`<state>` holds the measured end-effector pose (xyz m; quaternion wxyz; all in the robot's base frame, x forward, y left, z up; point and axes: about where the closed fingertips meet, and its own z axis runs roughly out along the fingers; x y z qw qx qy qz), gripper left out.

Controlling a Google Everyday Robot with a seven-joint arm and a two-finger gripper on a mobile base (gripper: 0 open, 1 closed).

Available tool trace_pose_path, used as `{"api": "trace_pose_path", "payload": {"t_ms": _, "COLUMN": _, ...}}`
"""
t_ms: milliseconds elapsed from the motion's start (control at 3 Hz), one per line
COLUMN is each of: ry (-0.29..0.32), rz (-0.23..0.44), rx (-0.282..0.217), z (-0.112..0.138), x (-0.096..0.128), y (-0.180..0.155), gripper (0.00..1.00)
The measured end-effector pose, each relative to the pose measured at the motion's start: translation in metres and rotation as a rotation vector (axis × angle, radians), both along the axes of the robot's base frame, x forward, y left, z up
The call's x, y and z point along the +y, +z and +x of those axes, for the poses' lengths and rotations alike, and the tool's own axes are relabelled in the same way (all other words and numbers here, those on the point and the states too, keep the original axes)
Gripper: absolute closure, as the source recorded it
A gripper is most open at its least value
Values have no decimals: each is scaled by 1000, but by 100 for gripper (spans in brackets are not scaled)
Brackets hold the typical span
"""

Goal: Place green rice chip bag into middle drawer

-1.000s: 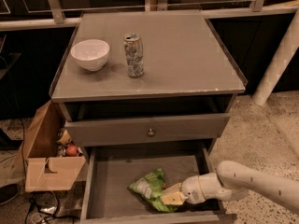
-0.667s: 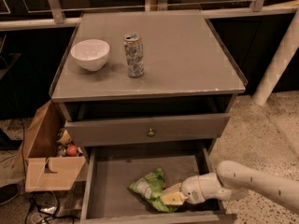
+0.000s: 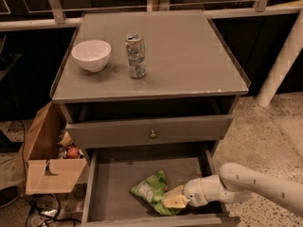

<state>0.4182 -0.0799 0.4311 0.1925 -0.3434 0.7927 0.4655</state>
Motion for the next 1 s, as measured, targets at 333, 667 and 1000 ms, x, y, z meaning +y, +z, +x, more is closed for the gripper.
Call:
{"api": "trace_pose_path", "payload": {"t_ms": 333, "ry": 0, "rz": 0, "rx": 0, "z": 0, "x": 0, "y": 0, "gripper": 11}}
{"api": "trace_pose_path", "payload": {"t_ms": 667, "ry": 0, "rz": 0, "rx": 0, "z": 0, "x": 0, "y": 0, "gripper": 0}}
{"api": "trace_pose_path", "payload": {"t_ms": 1000, "ry": 0, "rz": 0, "rx": 0, "z": 0, "x": 0, "y": 0, "gripper": 0}}
